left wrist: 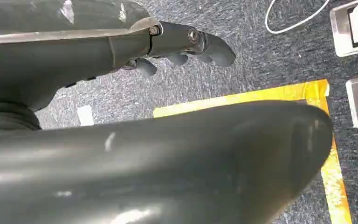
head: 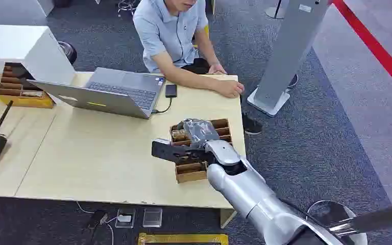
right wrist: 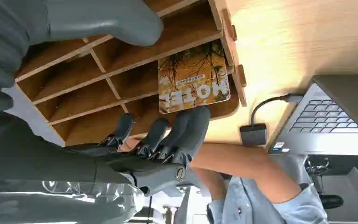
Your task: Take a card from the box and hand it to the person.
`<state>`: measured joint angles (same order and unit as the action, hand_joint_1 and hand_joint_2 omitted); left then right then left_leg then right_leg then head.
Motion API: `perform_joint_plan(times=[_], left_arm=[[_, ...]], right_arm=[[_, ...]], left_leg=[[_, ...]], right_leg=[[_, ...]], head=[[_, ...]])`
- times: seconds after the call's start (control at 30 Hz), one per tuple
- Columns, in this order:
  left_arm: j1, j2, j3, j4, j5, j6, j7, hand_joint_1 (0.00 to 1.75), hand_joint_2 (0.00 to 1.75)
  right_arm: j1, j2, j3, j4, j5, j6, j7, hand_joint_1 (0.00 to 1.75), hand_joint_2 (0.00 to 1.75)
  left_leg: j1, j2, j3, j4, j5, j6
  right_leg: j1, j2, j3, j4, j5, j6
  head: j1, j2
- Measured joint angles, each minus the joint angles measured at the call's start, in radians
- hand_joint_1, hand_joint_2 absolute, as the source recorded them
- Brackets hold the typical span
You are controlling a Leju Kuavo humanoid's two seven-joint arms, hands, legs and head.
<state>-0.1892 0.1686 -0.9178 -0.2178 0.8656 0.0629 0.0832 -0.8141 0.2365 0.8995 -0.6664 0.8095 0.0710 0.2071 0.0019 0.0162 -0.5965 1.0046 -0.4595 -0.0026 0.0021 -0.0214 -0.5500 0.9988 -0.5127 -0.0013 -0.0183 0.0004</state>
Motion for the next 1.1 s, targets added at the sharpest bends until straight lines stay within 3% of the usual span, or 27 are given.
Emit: perform_joint_plan(times=[0.63,1.1], left_arm=[[-0.001,0.000,0.000,0.000,-0.002,0.000,0.000,0.00,0.00],[-0.007,0.000,0.000,0.000,-0.012,-0.003,0.000,0.00,0.00]], right_arm=[[-0.001,0.000,-0.002,0.004,-0.005,-0.003,0.011,0.70,1.75],[-0.002,0.000,-0.002,0.023,-0.005,0.000,0.011,0.91,1.75]], left_leg=[[0.000,0.000,0.000,0.000,0.000,0.000],[0.000,0.000,0.000,0.000,0.000,0.000]], right_leg=[[0.000,0.000,0.000,0.000,0.000,0.000],[0.000,0.000,0.000,0.000,0.000,0.000]], head=[[0.000,0.000],[0.000,0.000]])
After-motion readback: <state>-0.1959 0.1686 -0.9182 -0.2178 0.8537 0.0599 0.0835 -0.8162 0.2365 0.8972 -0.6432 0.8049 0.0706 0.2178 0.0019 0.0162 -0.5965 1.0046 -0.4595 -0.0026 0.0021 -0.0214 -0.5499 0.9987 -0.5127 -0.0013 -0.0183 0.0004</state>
